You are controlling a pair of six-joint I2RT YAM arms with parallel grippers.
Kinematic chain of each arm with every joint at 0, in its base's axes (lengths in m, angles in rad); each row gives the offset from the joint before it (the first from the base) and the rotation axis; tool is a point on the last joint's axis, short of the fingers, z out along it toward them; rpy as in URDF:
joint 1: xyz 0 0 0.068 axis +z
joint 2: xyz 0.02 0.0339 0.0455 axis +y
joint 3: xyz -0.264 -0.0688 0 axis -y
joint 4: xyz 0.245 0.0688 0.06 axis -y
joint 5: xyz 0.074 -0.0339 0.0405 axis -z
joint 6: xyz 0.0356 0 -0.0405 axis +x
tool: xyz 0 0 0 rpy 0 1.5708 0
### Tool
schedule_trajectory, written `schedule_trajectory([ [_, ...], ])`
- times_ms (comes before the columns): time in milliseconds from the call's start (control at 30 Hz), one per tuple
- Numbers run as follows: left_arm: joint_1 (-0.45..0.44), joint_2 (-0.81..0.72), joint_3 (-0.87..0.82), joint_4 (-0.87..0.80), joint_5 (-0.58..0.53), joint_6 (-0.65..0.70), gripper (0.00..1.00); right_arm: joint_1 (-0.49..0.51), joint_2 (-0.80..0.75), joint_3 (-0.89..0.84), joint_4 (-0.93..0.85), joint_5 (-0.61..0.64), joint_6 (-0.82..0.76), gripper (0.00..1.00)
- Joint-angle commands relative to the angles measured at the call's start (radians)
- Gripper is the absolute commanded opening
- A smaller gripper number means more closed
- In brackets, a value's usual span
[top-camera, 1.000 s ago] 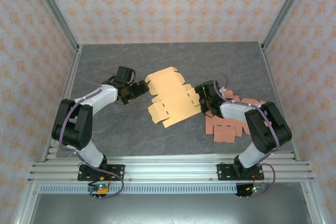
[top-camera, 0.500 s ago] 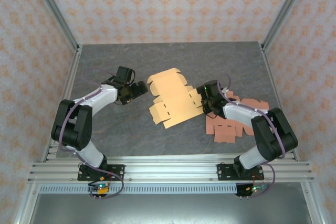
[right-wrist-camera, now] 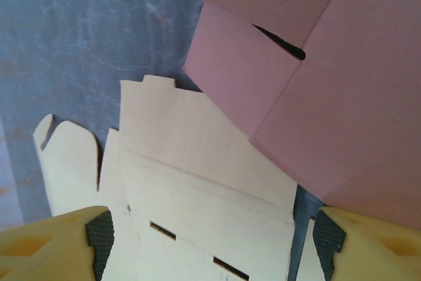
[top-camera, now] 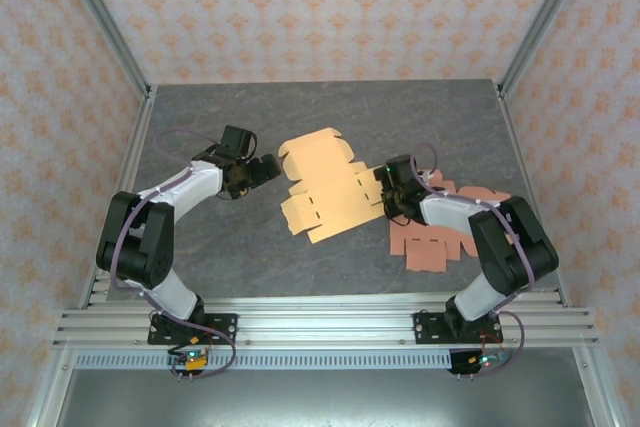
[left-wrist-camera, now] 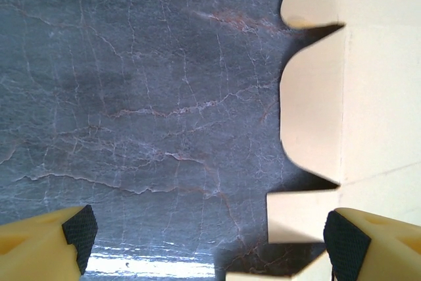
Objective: Fold the paper box
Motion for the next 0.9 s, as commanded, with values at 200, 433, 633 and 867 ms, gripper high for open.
schedule_trajectory([
  [200, 0.001, -0.043, 0.016, -0.028, -0.029, 0.018, 0.93, 0.000, 0.085, 0.067, 0.049, -0.062, -0.003, 0.80],
  [433, 0.001, -0.048, -0.018, 0.014, -0.014, -0.007, 0.93, -0.004, 0.109, 0.126, 0.032, -0.096, -0.047, 0.82],
  [633, 0.001, -0.078, -0.030, 0.011, -0.053, -0.014, 0.93, 0.006, 0.148, 0.158, 0.079, -0.231, 0.009, 0.84],
  [867, 0.001, -0.100, -0.046, 0.003, -0.097, -0.025, 0.93, 0.006, 0.164, 0.188, 0.098, -0.242, -0.020, 0.82],
])
